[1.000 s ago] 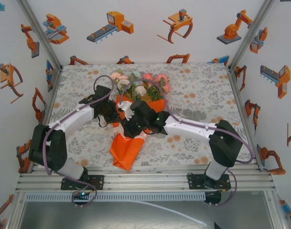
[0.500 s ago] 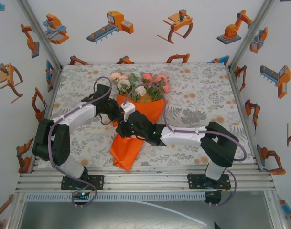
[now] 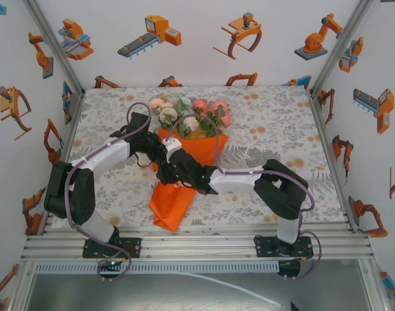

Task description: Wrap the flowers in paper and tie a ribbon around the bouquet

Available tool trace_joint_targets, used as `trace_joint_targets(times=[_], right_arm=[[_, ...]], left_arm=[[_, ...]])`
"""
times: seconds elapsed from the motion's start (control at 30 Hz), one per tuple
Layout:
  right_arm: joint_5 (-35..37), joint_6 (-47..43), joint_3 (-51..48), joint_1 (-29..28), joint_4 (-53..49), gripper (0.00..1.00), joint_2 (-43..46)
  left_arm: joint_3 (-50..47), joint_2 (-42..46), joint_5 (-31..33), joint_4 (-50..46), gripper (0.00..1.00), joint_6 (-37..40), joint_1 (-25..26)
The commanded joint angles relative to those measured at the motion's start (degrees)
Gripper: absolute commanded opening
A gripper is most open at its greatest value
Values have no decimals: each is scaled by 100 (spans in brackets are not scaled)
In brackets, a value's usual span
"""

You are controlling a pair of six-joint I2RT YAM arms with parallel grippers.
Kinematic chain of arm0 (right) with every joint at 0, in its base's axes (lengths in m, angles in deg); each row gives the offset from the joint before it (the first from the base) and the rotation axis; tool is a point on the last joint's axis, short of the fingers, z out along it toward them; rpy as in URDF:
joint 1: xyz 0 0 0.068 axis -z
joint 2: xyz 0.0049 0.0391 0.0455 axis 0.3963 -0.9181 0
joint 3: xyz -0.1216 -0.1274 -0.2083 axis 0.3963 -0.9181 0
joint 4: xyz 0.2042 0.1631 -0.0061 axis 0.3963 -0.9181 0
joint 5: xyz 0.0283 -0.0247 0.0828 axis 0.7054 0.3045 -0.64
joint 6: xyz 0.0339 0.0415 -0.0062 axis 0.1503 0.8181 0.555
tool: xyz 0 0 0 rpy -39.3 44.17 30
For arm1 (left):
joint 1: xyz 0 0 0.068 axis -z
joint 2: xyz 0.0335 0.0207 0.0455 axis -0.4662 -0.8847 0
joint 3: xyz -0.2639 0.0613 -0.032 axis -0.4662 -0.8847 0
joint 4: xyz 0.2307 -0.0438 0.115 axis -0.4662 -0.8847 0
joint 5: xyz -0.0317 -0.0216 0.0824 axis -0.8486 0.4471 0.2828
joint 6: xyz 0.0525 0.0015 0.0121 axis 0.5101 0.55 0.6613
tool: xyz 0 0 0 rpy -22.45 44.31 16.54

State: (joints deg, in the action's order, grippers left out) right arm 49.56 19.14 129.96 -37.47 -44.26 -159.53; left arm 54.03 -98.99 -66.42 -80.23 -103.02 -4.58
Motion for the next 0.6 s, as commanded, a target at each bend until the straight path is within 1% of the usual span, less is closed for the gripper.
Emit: trace_joint_targets(times=[0.0, 0.13, 0.23, 0.43, 0.47, 0.53, 0.57], right_arm=[[344, 212, 292, 65, -198, 50, -154], [576, 358, 328, 79, -471, 54, -214], [700, 510, 281, 93, -533, 61, -289], [375, 664, 474, 201, -309, 62, -692], [338, 666, 514, 217, -287, 60, -742], [286, 692, 509, 250, -209, 47, -768], [243, 727, 497, 271, -174, 40, -757]], left_arm=[[196, -165, -62, -6, 0, 100, -43], [231, -197, -69, -16, 0, 137, -36], [243, -185, -77, -10, 0, 174, -35], [240, -181, -82, -41, 0, 212, -35], [246, -174, -86, -44, 0, 220, -38], [241, -160, -82, -62, 0, 237, -43], [240, -161, -73, -73, 0, 236, -38]])
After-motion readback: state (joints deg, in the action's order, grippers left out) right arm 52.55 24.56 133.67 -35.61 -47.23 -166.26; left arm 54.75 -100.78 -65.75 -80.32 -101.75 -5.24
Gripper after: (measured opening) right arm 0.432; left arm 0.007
